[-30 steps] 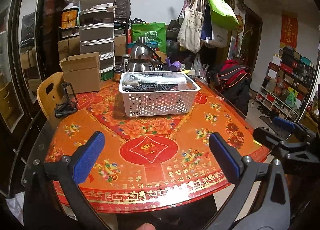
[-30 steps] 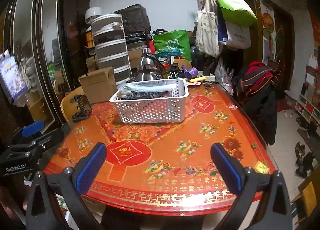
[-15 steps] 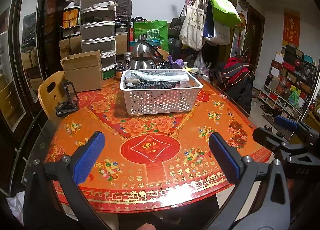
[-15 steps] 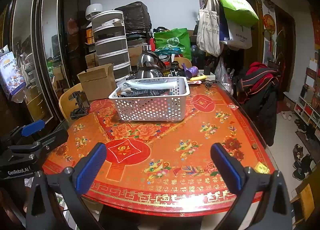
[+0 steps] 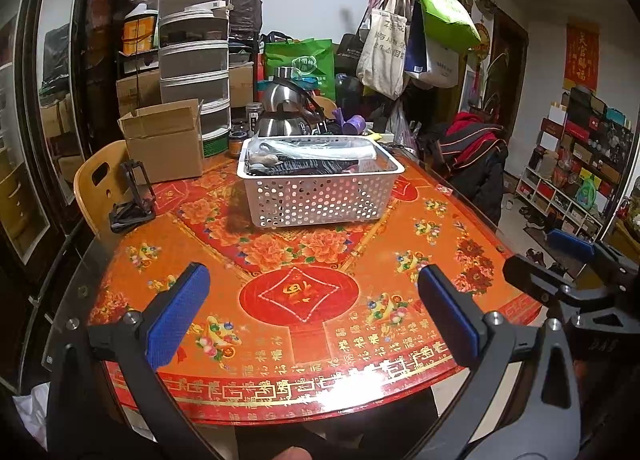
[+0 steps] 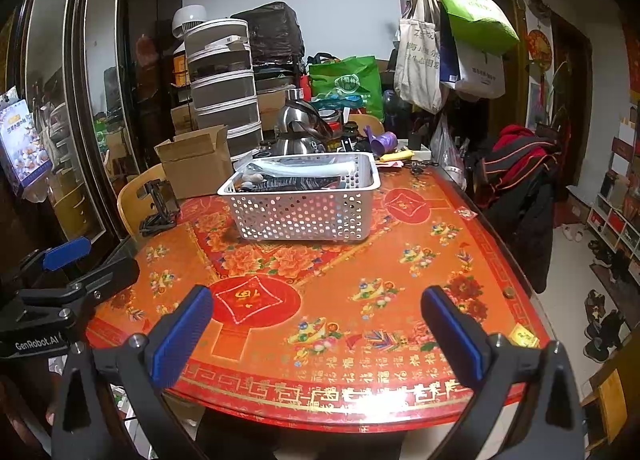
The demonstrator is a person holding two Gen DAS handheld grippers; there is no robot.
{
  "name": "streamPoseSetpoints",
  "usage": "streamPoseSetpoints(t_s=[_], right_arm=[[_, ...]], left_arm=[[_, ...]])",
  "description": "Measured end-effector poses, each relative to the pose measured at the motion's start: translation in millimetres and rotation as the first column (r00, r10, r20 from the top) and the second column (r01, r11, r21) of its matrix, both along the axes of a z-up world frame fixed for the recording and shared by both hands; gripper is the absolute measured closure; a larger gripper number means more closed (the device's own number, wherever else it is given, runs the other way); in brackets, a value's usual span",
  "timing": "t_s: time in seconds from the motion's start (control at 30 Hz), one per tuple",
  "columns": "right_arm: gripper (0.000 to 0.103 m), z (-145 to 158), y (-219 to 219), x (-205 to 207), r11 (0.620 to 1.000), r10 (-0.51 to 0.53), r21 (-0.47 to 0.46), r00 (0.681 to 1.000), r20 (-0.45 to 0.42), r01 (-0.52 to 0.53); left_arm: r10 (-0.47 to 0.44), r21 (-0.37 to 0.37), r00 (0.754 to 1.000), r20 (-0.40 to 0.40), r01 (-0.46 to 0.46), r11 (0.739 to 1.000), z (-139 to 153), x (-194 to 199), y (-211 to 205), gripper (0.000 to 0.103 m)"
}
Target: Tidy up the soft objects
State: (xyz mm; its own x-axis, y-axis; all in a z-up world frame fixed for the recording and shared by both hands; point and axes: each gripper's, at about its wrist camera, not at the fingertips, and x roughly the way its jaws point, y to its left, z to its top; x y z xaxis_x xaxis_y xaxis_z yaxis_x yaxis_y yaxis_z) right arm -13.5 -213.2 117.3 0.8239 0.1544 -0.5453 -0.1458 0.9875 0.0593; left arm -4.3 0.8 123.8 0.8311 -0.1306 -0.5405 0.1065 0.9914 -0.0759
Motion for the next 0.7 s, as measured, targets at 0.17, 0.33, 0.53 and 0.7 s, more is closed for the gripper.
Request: streamPoseSetpoints(t_s=[0.17,0.33,0.53,0.7], right_arm=[[0.000,-0.9,-1.9,0.8,1.000,-0.002,0.001,1.000,-0.001,0.002],[0.000,-1.4,-2.7,-0.1,1.000,0.000,-0.006,1.000,0.000,0.000],[0.000,-1.4,-1.5,-0.6,1.000,0.001,-0.013,1.000,0.003,-0.001],[0.000,-1.5,-0.9,-0.8,1.000,0.000,-0.018,1.000,0.007,0.000]], left_arm=[[0.001,0.002,1.000,-0.001,-0.001,1.000,-1.0,0.4,-0.1,0.000],[-0.001,0.002,1.000,-0.002,0.001,1.000,-1.6,0.6,-0.6,0.000],[-0.002,-0.002,1.000,-0.005,0.002,1.000,-3.9,1.1,-0.2,0.000],[-0.002,0.002,1.000,-0.004,0.002,1.000,-4.5,1.5,-0.4,0.000]])
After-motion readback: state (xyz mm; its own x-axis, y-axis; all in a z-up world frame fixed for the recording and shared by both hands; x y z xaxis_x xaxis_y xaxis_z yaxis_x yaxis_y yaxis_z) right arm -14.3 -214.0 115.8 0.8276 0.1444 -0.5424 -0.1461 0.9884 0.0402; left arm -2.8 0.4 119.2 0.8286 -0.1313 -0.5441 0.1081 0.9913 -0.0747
